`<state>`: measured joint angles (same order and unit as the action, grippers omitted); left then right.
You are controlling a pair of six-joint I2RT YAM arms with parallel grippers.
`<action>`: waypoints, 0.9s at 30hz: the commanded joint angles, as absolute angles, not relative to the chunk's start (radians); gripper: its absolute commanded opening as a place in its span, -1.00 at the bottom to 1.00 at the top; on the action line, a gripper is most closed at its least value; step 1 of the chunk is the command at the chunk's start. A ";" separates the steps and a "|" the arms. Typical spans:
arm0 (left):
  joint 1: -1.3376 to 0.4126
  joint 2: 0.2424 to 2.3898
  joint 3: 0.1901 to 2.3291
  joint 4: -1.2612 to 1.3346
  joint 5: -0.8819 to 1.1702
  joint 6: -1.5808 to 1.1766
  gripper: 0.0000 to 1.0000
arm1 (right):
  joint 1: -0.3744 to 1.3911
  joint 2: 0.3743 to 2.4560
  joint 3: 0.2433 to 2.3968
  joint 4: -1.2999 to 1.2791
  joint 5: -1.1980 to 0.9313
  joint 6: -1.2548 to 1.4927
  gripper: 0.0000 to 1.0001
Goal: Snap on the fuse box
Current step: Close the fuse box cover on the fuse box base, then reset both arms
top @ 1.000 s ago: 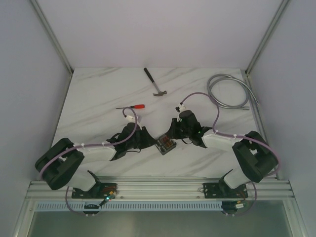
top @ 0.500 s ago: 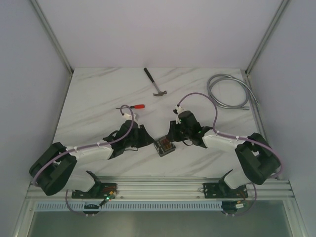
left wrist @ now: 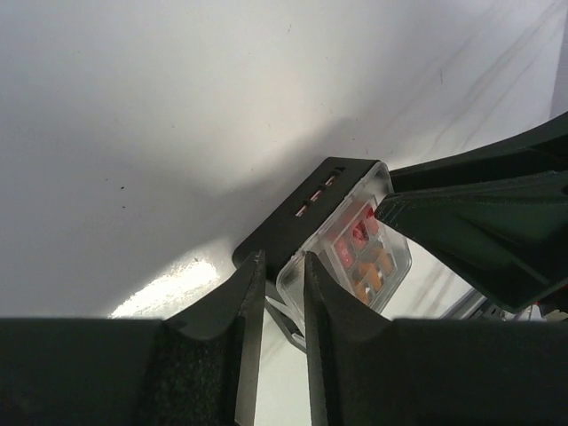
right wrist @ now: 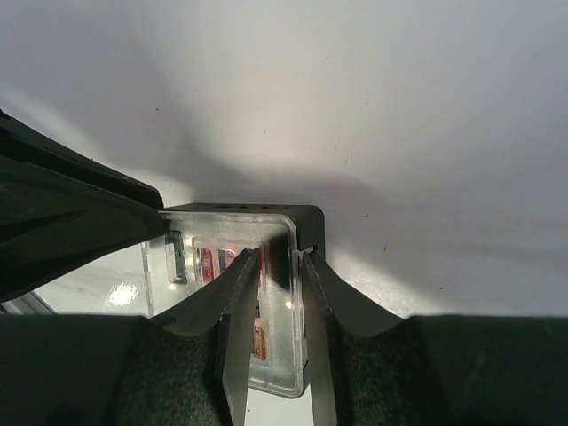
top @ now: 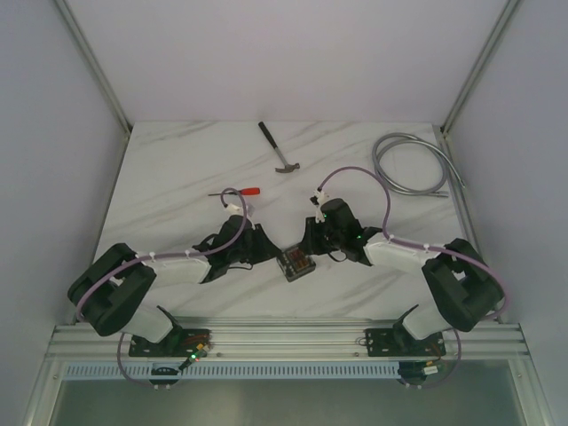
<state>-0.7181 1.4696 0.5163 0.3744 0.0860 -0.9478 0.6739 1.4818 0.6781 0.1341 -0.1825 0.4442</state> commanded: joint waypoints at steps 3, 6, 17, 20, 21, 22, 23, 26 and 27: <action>-0.743 1.563 0.403 0.350 0.091 -0.998 -0.56 | 0.684 1.533 0.674 0.096 -0.248 0.419 -0.41; -0.756 1.590 0.373 0.363 0.089 -1.015 -0.65 | 0.688 1.581 0.683 0.091 -0.259 0.410 -0.42; -0.784 1.497 0.422 0.364 0.072 -1.007 -0.62 | 0.703 1.733 0.899 0.056 -0.251 0.291 -0.44; -0.783 1.446 0.448 0.327 0.027 -0.993 -0.50 | 0.702 1.709 0.948 0.034 -0.214 0.272 -0.39; -0.782 1.429 0.457 0.307 0.006 -0.984 -0.45 | 0.700 1.684 0.953 0.030 -0.192 0.267 -0.34; -0.780 1.423 0.467 0.283 -0.014 -0.974 -0.39 | 0.697 1.661 0.951 0.029 -0.166 0.266 -0.28; -0.779 1.382 0.476 0.258 -0.036 -0.963 -0.33 | 0.692 1.637 0.945 0.029 -0.134 0.265 -0.23; -0.761 1.325 0.494 0.198 -0.100 -0.921 -0.03 | 0.668 1.553 0.896 0.029 -0.013 0.257 0.04; -0.749 1.308 0.500 0.177 -0.118 -0.910 0.08 | 0.655 1.503 0.873 0.030 0.027 0.252 0.12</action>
